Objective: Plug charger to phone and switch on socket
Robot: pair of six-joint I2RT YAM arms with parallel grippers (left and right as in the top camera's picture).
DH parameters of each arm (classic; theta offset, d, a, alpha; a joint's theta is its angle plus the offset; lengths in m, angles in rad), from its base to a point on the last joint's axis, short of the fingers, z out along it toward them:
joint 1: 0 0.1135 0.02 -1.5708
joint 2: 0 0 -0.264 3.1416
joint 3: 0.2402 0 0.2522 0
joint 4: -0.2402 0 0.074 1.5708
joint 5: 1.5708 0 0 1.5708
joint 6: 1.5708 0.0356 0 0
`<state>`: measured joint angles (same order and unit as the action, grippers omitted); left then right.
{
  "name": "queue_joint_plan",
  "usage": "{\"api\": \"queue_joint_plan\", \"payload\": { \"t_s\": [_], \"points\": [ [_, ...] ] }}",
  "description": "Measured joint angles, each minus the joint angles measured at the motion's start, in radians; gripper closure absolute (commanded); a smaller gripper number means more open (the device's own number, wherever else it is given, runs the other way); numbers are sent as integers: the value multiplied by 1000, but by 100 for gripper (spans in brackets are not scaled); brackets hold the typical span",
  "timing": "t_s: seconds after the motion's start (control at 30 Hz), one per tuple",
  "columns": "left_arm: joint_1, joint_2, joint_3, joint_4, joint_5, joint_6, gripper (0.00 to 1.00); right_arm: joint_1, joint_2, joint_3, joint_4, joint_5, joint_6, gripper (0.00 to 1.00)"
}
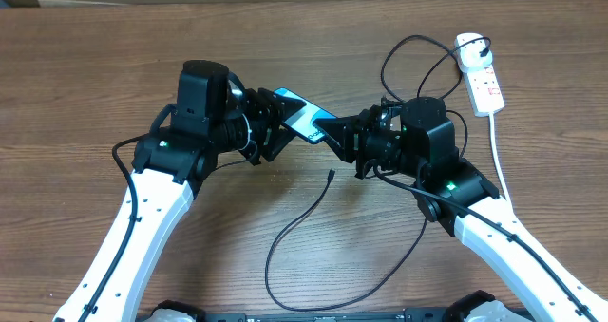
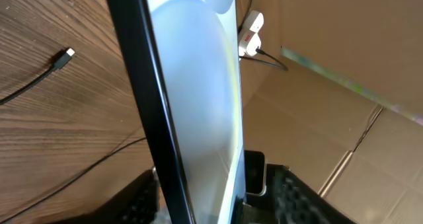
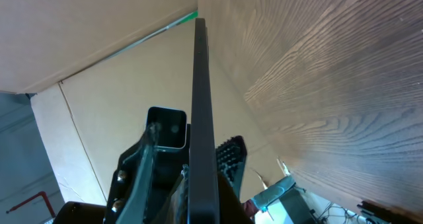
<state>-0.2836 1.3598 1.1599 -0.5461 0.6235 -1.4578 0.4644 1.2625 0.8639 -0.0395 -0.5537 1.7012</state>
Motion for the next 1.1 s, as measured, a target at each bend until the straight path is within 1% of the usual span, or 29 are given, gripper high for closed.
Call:
{"api": "queue_joint_plan", "payload": {
  "t_s": [0.17,0.37,0.47,0.57,0.77,0.9,0.97,1.1],
  "points": [
    [11,0,0,0,-2,-3,55,0,0,0,2,-4,0,96],
    [11,0,0,1,-3,-3,55,0,0,0,19,-16,9,96],
    [11,0,0,1,-3,-3,58,0,0,0,25,-25,21,96],
    [11,0,0,1,-6,-3,59,0,0,0,31,-36,27,96],
    [11,0,0,1,-14,-3,57,0,0,0,31,-50,28,96],
    [11,0,0,1,-15,-3,59,0,0,0,24,-51,30,96],
    [11,0,0,1,-15,-3,62,0,0,0,20,-51,31,96],
    [11,0,0,1,-15,-3,61,0,0,0,20,-52,31,96]
  ]
}}
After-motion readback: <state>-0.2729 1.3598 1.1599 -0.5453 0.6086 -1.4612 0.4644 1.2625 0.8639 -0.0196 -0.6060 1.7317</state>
